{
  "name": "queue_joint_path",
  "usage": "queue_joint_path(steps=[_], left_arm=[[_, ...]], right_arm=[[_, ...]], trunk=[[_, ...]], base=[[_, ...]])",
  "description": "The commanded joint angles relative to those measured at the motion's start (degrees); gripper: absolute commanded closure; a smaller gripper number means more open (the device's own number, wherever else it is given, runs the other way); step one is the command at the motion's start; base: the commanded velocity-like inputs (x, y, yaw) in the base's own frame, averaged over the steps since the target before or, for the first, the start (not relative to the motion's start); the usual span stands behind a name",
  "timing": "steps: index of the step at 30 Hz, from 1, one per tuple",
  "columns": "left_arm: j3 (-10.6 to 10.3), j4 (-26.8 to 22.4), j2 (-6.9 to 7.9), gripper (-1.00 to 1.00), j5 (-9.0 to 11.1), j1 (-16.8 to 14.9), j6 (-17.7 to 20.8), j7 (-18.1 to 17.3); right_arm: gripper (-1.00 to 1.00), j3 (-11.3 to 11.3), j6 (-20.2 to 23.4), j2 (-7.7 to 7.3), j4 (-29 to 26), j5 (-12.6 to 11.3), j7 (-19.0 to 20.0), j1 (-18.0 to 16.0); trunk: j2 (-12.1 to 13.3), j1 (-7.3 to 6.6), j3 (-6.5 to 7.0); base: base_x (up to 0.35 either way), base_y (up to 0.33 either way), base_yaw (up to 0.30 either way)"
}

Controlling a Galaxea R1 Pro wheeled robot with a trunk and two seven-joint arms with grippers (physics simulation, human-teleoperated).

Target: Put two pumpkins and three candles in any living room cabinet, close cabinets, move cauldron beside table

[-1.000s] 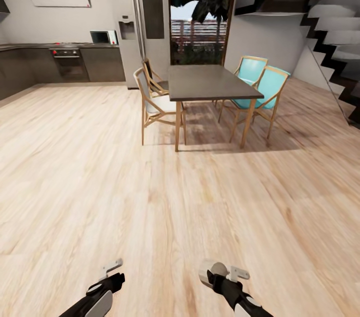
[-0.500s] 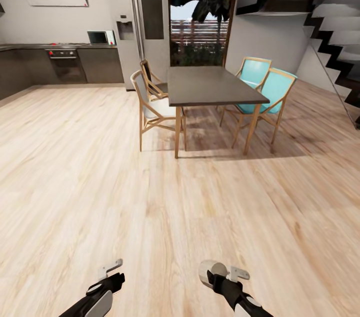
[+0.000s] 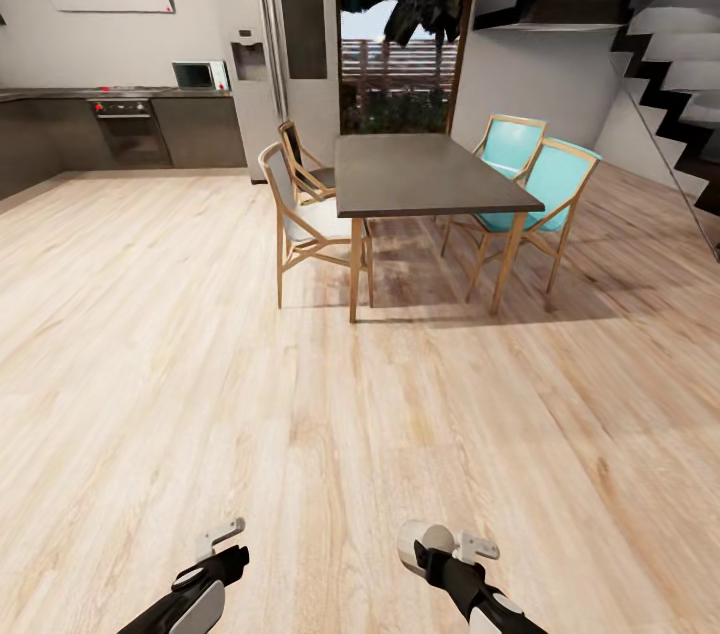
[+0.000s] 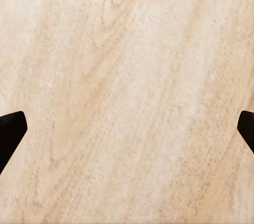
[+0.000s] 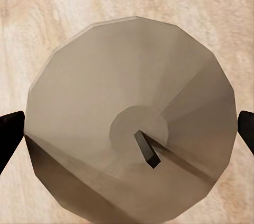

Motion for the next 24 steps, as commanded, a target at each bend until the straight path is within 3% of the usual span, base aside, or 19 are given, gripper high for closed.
queue_joint_path(steps=[1, 20, 24], left_arm=[[-0.5, -0.1, 0.08, -1.0, 0.3, 0.0, 0.1, 0.5], [-0.3, -0.1, 0.08, -1.0, 0.4, 0.0, 0.2, 0.5], [-0.3, -0.1, 0.08, -1.0, 0.4, 0.0, 0.1, 0.5]], right_arm=[[1.0, 0.4, -0.3, -0.01, 0.1, -0.6, 0.2, 0.0], [1.0, 0.4, -0.4, -0.01, 0.1, -0.6, 0.2, -0.1], [1.0, 0.4, -0.4, -0.01, 0.1, -0.6, 0.2, 0.0]], trunk=[[0.0, -0.01, -0.04], [0.0, -0.01, -0.04], [0.0, -0.01, -0.04]], base=[[0.002, 0.0, 0.0], [0.0, 0.0, -0.001], [0.006, 0.0, -0.197]])
